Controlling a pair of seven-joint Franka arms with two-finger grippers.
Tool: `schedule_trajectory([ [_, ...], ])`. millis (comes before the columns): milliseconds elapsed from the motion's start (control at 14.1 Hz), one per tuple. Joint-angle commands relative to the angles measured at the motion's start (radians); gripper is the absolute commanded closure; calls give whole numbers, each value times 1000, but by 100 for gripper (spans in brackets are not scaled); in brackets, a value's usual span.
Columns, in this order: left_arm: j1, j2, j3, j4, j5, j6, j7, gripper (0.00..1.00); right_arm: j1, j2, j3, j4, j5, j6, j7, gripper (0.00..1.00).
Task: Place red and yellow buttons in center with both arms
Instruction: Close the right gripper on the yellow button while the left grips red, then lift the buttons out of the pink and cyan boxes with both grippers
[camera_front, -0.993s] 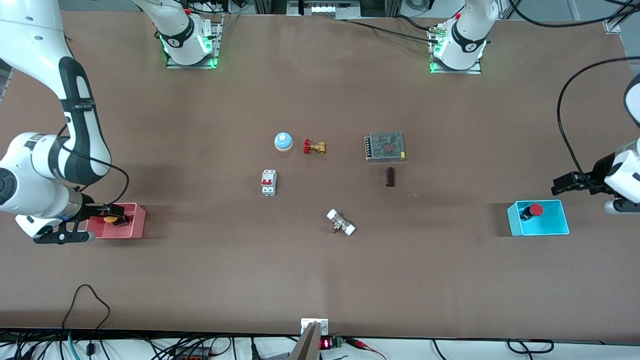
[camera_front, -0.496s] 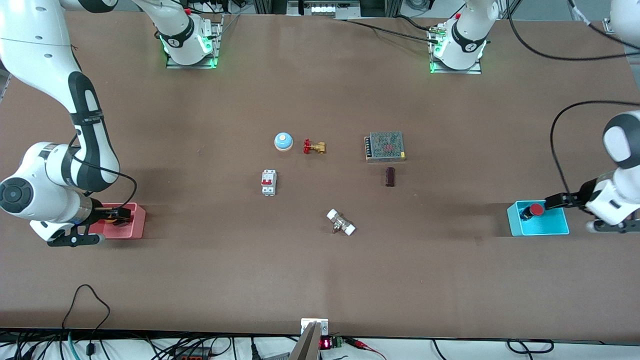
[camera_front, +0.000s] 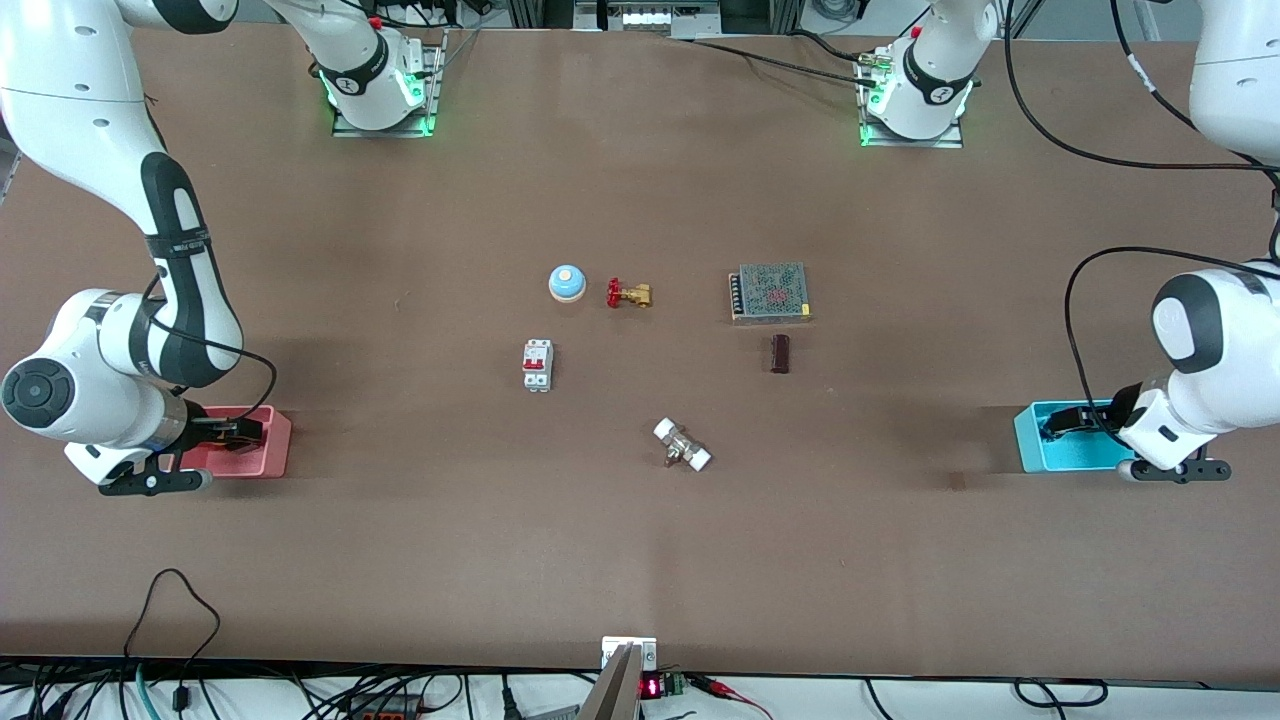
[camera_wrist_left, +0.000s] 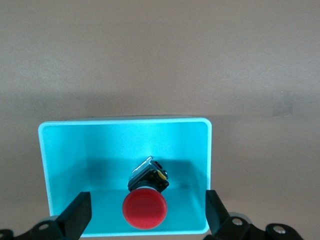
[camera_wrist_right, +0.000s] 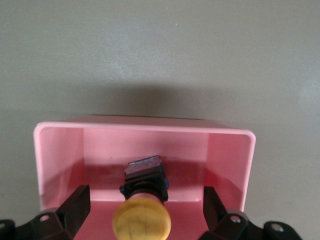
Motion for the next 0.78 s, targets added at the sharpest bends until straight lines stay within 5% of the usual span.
schedule_trajectory([
  [0, 11, 19, 7, -9, 22, 35, 18, 0, -20, 17, 13, 19, -6, 17, -15, 0],
  [284, 20, 19, 7, -36, 22, 35, 17, 5, -20, 18, 13, 18, -3, 16, -7, 0],
  [709, 16, 8, 5, -56, 22, 24, 9, 44, -20, 18, 15, 18, 0, 11, -3, 0],
])
